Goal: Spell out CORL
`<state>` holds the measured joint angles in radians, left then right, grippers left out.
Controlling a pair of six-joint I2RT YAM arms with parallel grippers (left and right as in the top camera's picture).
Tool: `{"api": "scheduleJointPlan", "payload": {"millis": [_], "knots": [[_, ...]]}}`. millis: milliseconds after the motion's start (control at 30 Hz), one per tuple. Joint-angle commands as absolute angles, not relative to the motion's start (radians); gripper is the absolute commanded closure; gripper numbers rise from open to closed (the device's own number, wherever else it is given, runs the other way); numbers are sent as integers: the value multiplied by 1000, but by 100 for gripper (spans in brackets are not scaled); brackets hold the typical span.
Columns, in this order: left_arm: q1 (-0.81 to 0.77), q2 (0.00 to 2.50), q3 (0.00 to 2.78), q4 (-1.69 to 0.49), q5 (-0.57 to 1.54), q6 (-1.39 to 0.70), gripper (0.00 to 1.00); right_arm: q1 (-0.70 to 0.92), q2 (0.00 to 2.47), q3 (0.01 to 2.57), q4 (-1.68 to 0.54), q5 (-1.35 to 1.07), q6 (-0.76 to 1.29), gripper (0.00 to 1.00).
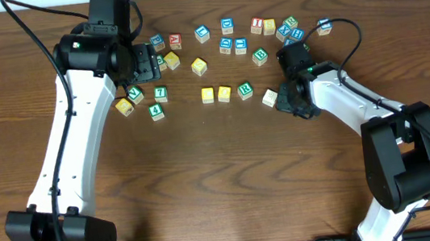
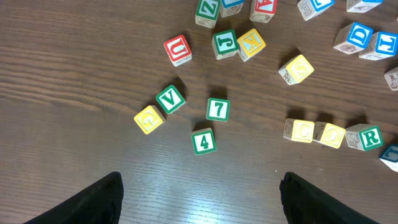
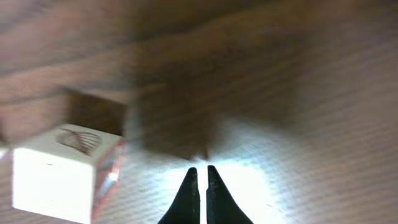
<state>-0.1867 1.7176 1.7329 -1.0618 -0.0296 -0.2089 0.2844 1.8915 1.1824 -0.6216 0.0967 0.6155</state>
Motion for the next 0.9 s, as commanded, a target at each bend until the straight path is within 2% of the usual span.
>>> {"api": "scheduleJointPlan", "payload": {"millis": [0,167,533,867], "knots": [[-186,1719,1722,-1061,-37,-203,20,280,1896,1185,-571,9,566,99],[-186,1719,1722,-1065,-37,-203,20,280,1896,1185,-492,-89,527,99],[-186,1719,1722,-1065,-37,-203,20,267,1798,1188,-481,-113,507,99],[-186,1719,1722,-1065,-37,-203,20,276,1858,1187,-473,-134,508,99]]}}
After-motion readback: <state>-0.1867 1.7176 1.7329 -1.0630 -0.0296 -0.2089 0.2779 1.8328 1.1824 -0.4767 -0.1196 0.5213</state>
